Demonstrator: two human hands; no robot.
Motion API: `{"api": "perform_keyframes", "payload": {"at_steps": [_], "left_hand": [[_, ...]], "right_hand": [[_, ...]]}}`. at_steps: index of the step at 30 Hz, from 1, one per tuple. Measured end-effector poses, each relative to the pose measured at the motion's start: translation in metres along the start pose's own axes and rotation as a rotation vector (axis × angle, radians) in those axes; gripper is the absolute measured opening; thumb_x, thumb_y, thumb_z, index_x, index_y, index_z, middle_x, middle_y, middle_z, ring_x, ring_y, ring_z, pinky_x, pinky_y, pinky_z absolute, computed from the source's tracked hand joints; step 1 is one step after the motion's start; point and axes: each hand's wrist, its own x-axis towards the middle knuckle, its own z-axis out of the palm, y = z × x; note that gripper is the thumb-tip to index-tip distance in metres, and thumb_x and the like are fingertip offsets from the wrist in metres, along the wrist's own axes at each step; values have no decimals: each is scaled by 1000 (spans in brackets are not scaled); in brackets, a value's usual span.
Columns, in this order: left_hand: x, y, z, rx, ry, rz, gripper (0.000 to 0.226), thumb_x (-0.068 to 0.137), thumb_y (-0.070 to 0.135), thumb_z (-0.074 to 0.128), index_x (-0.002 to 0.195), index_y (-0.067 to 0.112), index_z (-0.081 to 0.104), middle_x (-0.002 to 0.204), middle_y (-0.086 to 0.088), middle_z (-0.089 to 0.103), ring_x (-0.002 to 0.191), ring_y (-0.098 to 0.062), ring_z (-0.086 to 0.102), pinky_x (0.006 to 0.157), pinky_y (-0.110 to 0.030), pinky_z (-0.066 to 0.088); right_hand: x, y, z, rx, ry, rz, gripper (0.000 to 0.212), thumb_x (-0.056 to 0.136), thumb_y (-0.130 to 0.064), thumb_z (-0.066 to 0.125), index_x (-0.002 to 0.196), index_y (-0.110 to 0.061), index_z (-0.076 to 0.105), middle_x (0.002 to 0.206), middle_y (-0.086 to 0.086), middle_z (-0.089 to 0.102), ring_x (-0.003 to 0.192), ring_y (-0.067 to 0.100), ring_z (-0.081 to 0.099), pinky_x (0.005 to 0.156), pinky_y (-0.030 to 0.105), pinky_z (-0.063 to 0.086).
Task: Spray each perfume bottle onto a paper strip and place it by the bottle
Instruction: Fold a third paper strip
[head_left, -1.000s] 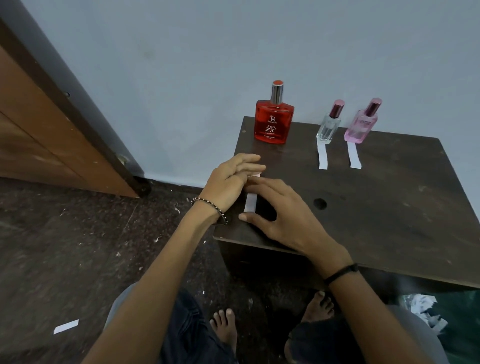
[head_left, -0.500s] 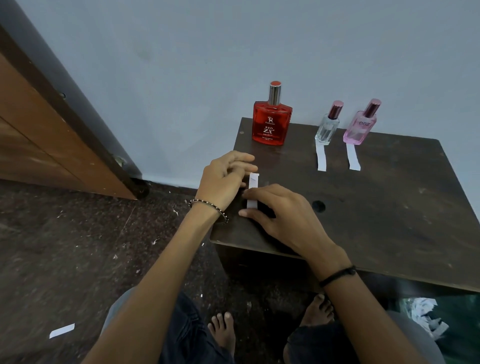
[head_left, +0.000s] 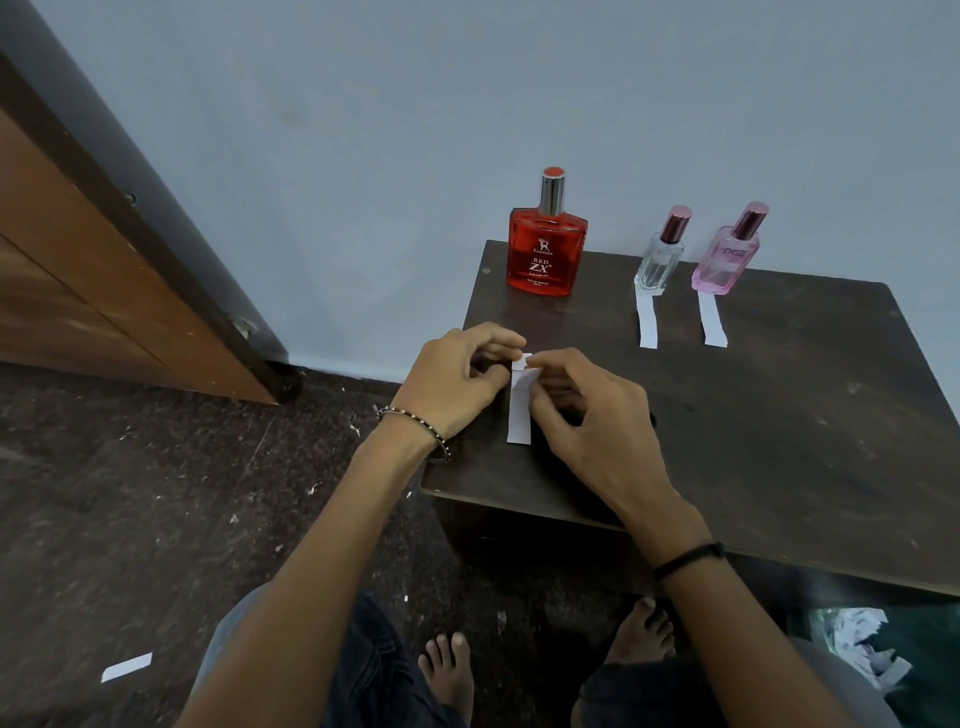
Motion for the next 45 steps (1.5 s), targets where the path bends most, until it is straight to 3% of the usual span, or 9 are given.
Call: {"api": "perform_keyframes", "payload": {"at_steps": [10, 14, 16, 18, 25, 28, 32, 39, 45], "left_hand": [[1, -1, -1, 62, -16, 50, 33, 87, 4, 67, 117, 17, 69, 110, 4, 74, 96, 4, 62, 74, 2, 42], [1, 0, 0, 83, -28, 59, 31, 89, 9, 68, 118, 19, 68, 109, 8, 73, 92, 14, 57, 75, 3, 41], [1, 0, 1, 87, -22, 62, 29, 89, 14, 68, 118, 21, 69, 110, 10, 72, 93, 16, 55, 75, 3, 40], [2, -1, 1, 81, -14, 61, 28, 89, 16, 69, 117, 22, 70, 111, 10, 72, 94, 15, 56, 75, 4, 40], [3, 0, 6, 67, 32, 48, 24, 86, 23, 76, 109, 19, 73, 102, 9, 74, 86, 11, 60, 72, 3, 41], [5, -1, 9, 77, 56, 25, 23, 82, 17, 79, 104, 23, 75, 97, 10, 76, 84, 2, 62, 71, 0, 42], [8, -2, 11, 10, 90, -86, 26, 76, 21, 85, 99, 26, 75, 80, 12, 73, 64, -1, 53, 63, -8, 44], [12, 2, 10, -145, 114, -282, 25, 69, 19, 91, 88, 15, 76, 62, 8, 62, 40, 8, 49, 50, -3, 39], [13, 5, 8, -172, 123, -343, 18, 64, 16, 93, 75, 14, 78, 55, 8, 64, 41, 8, 53, 48, -4, 40]], "right_hand": [[2, 4, -2, -129, -99, -46, 15, 90, -9, 70, 104, -13, 71, 109, -3, 72, 99, 9, 67, 89, 24, 54], [4, 1, -4, -11, -61, 98, 7, 99, -18, 60, 106, -16, 59, 102, -5, 71, 94, 4, 67, 82, 13, 52], [6, 1, -5, 2, -41, 134, 7, 101, -21, 58, 106, -17, 55, 99, -2, 71, 90, 8, 68, 77, 18, 52], [7, 1, -5, 1, -32, 136, 6, 102, -19, 58, 105, -17, 53, 97, 0, 72, 86, 11, 68, 75, 23, 52], [7, 0, -5, 57, -35, 131, 6, 100, -18, 60, 103, -18, 54, 100, -5, 74, 98, -1, 66, 77, 5, 49], [7, 3, -3, 61, -52, 115, 11, 97, -18, 66, 105, -16, 59, 104, -6, 74, 97, 2, 69, 82, 10, 52], [4, 9, 2, -125, -17, -11, 10, 96, -19, 67, 106, -16, 69, 98, -5, 73, 87, 10, 67, 74, 31, 56], [2, 4, -3, -142, 49, 56, 4, 97, -15, 66, 100, -13, 65, 89, -2, 74, 74, 10, 69, 62, 27, 54], [-3, -1, 1, -219, 27, 23, 4, 95, -9, 67, 97, -12, 66, 68, -2, 66, 46, 4, 48, 47, 18, 39]]}}
